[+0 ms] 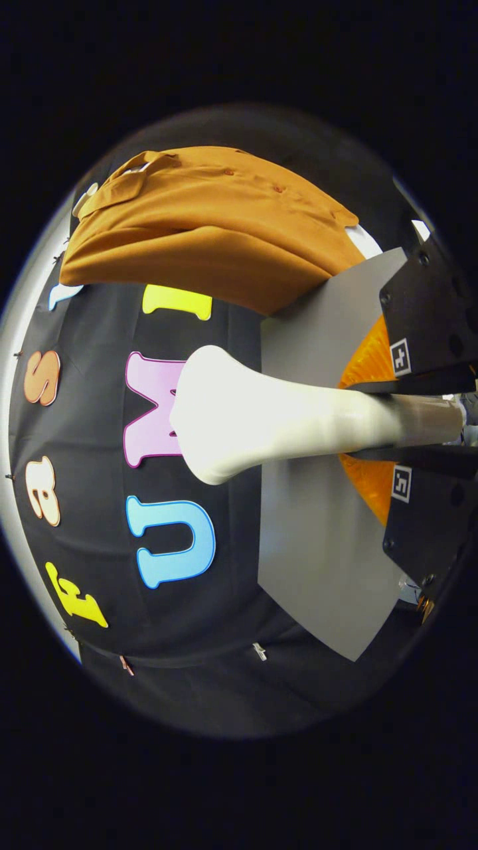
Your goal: Iron the clothes twice with a garment steamer, once on the left side and once on the right side.
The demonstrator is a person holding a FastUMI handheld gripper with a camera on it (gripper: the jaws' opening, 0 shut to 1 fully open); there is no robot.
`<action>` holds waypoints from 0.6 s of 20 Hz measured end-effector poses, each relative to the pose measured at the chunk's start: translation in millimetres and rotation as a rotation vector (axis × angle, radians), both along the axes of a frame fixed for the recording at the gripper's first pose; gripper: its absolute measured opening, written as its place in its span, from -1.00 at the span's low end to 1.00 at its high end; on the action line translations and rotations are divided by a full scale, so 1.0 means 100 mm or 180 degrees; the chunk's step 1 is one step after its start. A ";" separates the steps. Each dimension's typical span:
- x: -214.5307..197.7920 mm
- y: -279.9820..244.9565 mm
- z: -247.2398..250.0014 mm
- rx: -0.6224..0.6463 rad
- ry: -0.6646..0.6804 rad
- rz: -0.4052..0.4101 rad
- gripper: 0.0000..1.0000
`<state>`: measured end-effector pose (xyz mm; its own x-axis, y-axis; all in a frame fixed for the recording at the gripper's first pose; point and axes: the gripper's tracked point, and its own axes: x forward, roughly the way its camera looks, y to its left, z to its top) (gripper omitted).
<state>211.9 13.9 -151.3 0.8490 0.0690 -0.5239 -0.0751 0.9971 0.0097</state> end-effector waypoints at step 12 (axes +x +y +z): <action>-1.17 -0.42 0.45 -0.0059 -0.0415 -0.0680 -0.33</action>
<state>94.7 -28.3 -106.0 0.9037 -0.1278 -0.4086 0.1379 0.9904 -0.0047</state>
